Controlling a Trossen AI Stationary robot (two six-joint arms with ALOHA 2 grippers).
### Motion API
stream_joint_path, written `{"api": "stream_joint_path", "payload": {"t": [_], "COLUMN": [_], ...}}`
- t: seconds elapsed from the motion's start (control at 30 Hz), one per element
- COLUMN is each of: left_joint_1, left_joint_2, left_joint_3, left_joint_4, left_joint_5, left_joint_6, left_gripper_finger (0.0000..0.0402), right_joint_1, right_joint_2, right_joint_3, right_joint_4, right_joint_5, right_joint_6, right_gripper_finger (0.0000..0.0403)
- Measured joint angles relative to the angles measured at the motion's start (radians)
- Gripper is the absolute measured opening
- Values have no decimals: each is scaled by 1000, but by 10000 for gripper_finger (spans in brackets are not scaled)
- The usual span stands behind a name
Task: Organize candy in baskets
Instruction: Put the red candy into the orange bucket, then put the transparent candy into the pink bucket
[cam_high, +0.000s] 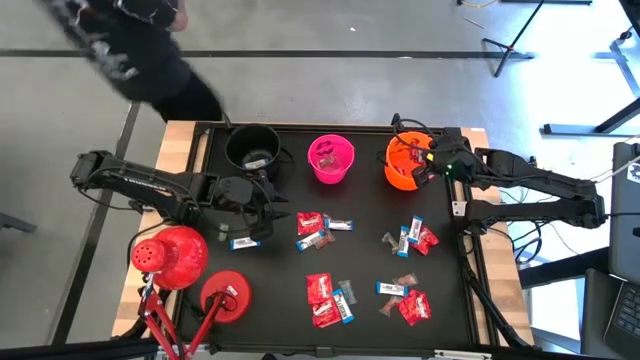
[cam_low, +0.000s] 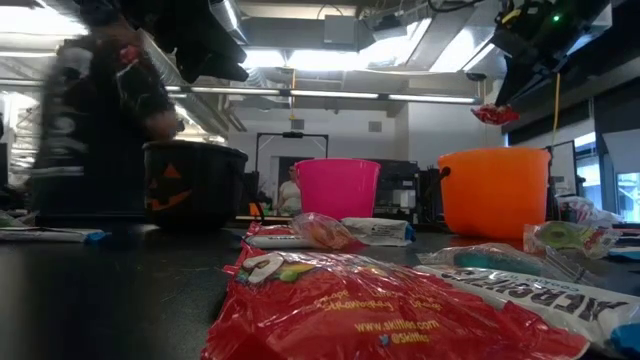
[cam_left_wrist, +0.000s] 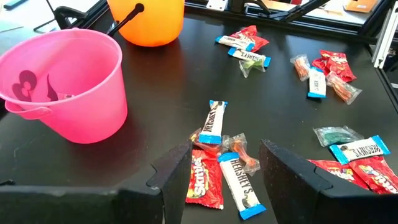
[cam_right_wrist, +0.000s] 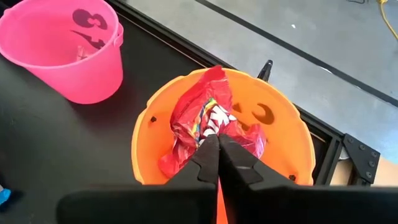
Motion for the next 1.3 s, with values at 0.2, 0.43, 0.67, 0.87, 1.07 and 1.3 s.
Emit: {"api": "stream_joint_path", "payload": {"t": [0.2, 0.43, 0.67, 0.87, 1.07, 1.3], "left_joint_1": [0, 0, 0, -6, -30, -57], "left_joint_2": [0, 0, 0, 0, 0, 0], "left_joint_3": [0, 0, 0, 0, 0, 0], "left_joint_4": [0, 0, 0, 0, -14, -114], "left_joint_5": [0, 1, 1, 1, 8, 37], "left_joint_6": [0, -3, -4, -4, -1, -14], "left_gripper_finger": [178, 178, 178, 178, 178, 178], "right_joint_1": [0, 2, 3, 66, 257, 427], "right_joint_2": [0, 0, -2, 43, 147, 280], "right_joint_3": [0, 0, 0, 0, 0, 0], "right_joint_4": [0, 14, 215, 382, 401, 427], "right_joint_5": [18, 46, -140, -305, -259, -166], "right_joint_6": [1, 0, -92, -145, -166, -170], "right_gripper_finger": [39, 109, 126, 113, 111, 111]}}
